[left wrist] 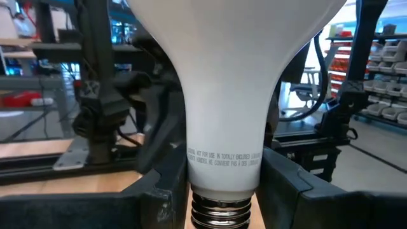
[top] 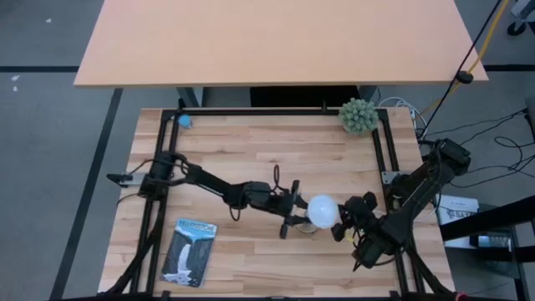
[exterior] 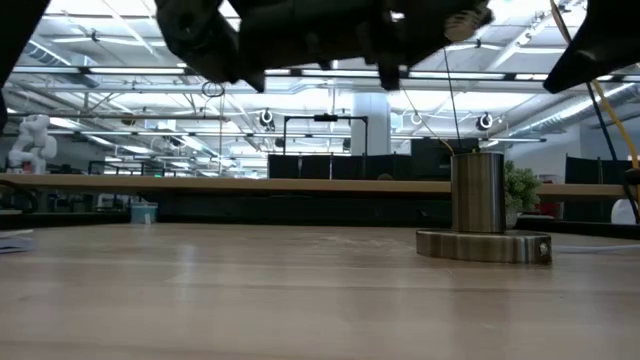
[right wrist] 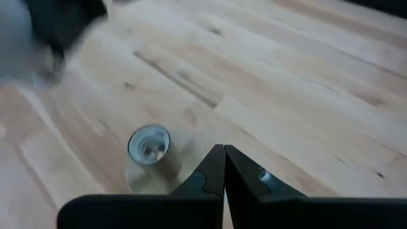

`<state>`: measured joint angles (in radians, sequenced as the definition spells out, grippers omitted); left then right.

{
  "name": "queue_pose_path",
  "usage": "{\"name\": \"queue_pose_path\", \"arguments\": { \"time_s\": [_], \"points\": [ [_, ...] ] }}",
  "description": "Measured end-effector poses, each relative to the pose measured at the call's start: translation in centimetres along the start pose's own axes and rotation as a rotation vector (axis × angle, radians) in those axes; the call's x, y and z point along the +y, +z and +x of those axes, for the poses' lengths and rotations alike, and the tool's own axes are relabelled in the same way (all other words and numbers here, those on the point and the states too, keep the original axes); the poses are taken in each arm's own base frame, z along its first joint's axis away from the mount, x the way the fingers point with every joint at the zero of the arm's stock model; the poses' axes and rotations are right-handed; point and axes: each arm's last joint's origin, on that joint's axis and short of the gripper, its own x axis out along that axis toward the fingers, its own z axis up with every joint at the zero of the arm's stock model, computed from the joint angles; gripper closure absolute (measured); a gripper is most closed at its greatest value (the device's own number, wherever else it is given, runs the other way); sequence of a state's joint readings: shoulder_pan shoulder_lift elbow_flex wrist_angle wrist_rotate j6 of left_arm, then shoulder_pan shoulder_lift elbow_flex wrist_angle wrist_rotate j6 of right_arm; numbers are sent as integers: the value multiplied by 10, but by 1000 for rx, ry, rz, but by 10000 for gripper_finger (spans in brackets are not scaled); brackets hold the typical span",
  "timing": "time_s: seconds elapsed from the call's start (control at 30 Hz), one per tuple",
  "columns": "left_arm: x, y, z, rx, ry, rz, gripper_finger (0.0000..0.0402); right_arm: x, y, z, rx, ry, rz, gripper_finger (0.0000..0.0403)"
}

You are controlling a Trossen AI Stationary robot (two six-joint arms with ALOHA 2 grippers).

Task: Screw lightbulb
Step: Insert the lightbulb into the bronze lamp socket

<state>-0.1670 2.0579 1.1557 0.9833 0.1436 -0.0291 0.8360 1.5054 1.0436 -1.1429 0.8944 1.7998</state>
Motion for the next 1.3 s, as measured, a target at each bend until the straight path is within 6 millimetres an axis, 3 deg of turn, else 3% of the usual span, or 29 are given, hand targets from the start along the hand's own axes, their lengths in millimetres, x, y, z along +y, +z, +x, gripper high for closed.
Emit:
{"name": "queue_pose_path", "arguments": {
  "time_s": [0.17, 0.4, 0.57, 0.73, 0.83, 1.03, 1.3],
  "points": [
    [5, -15, 15, 18, 4, -43, 265, -3, -4, 2, -10, -1, 11, 403],
    [12, -24, 15, 48, 20, -79, 265, -10, -19, -6, 137, -25, 2, 403],
    [14, -24, 14, 51, 5, -85, 265, -13, -52, -24, 91, 44, 77, 403],
    [15, -24, 14, 53, -16, -85, 265, -18, -84, -24, 62, -11, 36, 403],
    [17, -24, 13, 53, -13, -85, 265, -18, -80, -19, -62, 12, -11, 403],
    [25, -24, 12, 51, 5, -132, 265, -16, -53, -12, -327, 89, -114, 403],
    [30, -18, 11, 0, 6, -146, 265, -10, -48, -14, -363, 162, -84, 401]
  ]
}}
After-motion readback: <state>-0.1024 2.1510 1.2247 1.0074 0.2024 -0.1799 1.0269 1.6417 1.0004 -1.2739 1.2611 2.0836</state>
